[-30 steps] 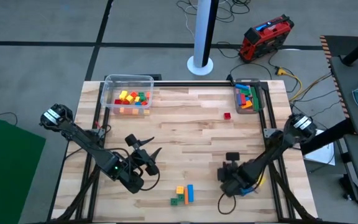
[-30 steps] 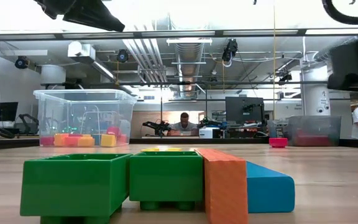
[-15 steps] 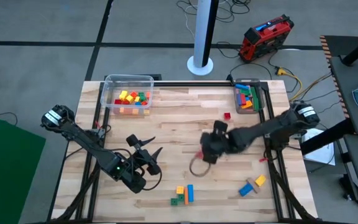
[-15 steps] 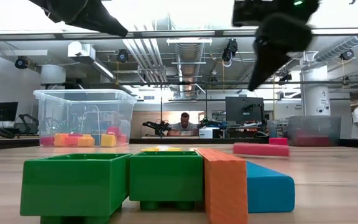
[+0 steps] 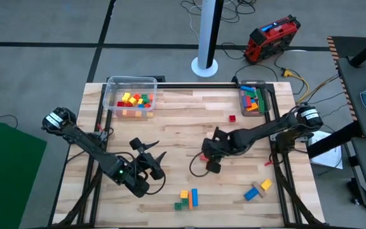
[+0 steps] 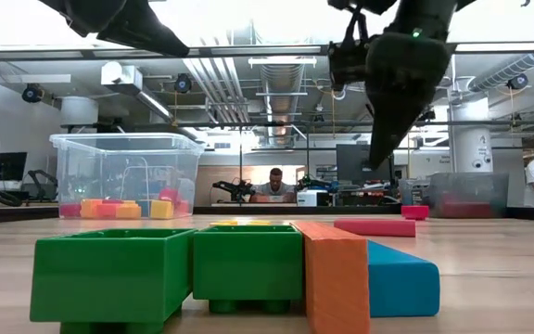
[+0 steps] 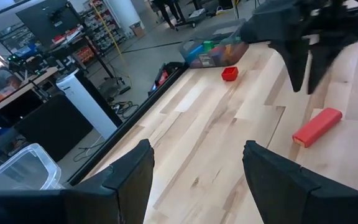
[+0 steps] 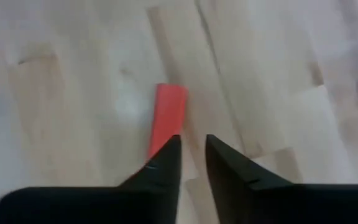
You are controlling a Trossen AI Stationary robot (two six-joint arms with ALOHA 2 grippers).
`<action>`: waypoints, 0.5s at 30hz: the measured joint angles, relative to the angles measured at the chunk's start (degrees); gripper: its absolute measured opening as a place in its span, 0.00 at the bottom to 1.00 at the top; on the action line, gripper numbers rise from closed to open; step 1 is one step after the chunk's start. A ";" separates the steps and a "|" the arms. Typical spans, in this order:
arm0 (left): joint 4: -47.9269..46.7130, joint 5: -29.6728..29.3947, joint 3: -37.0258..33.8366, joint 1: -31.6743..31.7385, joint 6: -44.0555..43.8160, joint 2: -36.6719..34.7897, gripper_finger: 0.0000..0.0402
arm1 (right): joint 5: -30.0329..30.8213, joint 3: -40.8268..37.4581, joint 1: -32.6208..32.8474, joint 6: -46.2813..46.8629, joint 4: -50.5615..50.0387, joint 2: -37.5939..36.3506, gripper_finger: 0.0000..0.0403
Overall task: Sort blocks by size
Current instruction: Put the red rectangular wooden block into the black bin
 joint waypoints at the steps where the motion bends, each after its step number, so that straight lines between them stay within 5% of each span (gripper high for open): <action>1: 0.00 0.00 -0.02 0.03 0.00 0.00 0.55 | 0.12 -0.27 0.63 0.45 0.65 0.00 0.22; 8: -0.01 0.01 -0.06 0.03 0.02 0.00 0.55 | 6.85 -3.63 5.11 -0.53 5.73 0.04 0.50; 15: -0.15 0.00 -0.08 0.03 0.04 0.00 0.55 | 7.81 -7.65 6.43 1.64 11.44 0.07 0.57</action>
